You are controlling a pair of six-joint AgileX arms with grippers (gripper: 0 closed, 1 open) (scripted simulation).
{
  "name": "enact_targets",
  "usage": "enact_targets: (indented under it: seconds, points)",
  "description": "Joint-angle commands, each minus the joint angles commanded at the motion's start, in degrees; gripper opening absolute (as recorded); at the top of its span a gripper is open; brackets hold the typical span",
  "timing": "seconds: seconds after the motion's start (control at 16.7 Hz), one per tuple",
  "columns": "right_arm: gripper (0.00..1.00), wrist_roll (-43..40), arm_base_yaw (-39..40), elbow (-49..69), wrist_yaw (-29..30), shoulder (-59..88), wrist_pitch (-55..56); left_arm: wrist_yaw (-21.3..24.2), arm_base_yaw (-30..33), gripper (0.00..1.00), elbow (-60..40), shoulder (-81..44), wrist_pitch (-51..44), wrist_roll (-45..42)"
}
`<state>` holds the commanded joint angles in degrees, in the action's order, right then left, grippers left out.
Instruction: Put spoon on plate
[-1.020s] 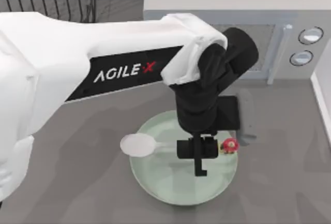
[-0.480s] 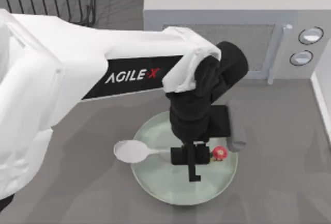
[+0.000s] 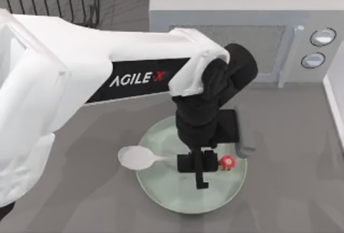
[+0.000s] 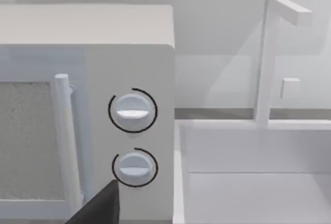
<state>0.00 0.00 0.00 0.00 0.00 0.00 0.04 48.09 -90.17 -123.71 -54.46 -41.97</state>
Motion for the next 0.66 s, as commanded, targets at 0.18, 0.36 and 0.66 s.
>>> enact_targets:
  seconds: [0.18, 0.36, 0.66]
  points:
    - [1.00, 0.00, 0.00, 0.00, 0.00, 0.00, 0.00, 0.00, 0.00, 0.83, 0.00, 0.00, 0.00, 0.00]
    - [1.00, 0.00, 0.00, 0.00, 0.00, 0.00, 0.00, 0.00, 0.00, 1.00, 0.00, 0.00, 0.00, 0.00]
    - [1.00, 0.00, 0.00, 0.00, 0.00, 0.00, 0.00, 0.00, 0.00, 1.00, 0.00, 0.00, 0.00, 0.00]
